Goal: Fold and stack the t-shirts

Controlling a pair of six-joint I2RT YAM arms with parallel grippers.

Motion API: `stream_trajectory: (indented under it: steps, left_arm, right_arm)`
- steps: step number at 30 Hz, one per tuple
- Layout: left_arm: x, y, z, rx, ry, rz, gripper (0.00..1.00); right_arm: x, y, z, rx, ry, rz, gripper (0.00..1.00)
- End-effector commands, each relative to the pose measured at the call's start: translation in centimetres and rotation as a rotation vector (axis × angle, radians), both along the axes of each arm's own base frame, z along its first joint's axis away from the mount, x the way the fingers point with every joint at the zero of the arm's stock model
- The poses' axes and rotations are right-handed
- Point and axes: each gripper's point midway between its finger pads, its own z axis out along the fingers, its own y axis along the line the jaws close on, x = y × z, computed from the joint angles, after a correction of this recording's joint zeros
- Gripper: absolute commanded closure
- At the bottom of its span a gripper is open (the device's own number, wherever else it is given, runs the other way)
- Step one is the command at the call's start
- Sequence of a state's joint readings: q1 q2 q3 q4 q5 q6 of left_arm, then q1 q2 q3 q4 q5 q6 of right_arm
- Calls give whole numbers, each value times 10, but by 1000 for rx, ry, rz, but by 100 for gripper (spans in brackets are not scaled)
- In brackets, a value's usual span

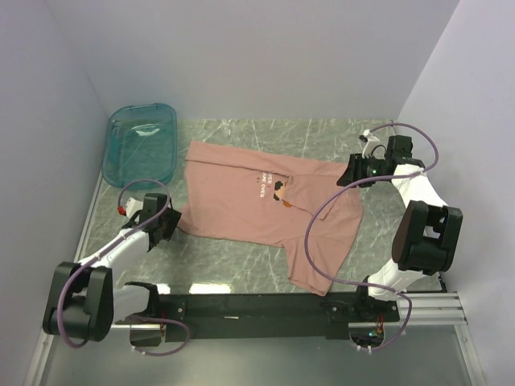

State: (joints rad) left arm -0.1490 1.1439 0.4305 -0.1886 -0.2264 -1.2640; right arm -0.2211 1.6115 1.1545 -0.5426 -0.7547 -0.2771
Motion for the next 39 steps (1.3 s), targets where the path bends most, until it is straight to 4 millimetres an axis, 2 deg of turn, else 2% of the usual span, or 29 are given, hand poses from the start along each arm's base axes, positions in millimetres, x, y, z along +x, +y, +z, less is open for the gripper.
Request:
stream_trajectory:
  steps: [1,3,6,8,10,16,17,19,20,24,27,28,30,31,34,36,39]
  left_arm:
    - [18,18,6,33,-36,108,45]
    - [18,18,-1,36,-7,98,50]
    - [19,14,-5,30,8,69,64]
    - [16,13,-8,26,14,53,83]
    - [11,11,-9,20,22,38,94]
    - [-15,13,2,-5,-3,65,99]
    - [-17,15,12,-8,-43,77,100]
    - [-29,19,9,-15,-32,106,100]
    - [-30,20,17,-19,-67,118,100]
    - [-40,18,13,-36,-57,117,99]
    - [-46,12,6,-60,-24,93,91]
    - [-47,11,5,-64,-17,91,76]
    - [-52,12,5,-62,6,98,56]
    - [-52,16,8,-48,3,116,35]
    - [-57,29,21,-4,-13,169,13]
    - [-55,31,31,6,-54,164,14]
    - [-48,28,34,7,-88,131,19]
  right_arm:
    - [5,1,15,18,-48,13,50]
    - [4,2,15,17,-46,14,50]
    - [4,2,17,16,-55,15,50]
    - [4,2,18,17,-57,14,50]
    - [4,2,18,18,-55,15,50]
    - [4,3,19,23,-57,20,50]
    - [4,3,20,22,-59,21,50]
    - [3,4,20,25,-58,23,50]
    - [3,4,19,24,-54,24,50]
    - [3,5,19,28,-48,27,50]
    - [2,5,20,27,-49,28,50]
    - [2,5,20,26,-48,29,50]
    - [1,5,21,24,-46,32,50]
    - [1,5,21,21,-46,37,50]
    - [-5,11,20,7,-34,83,50]
    - [-15,19,20,-10,-31,158,50]
    - [-35,37,21,-37,-49,301,50]
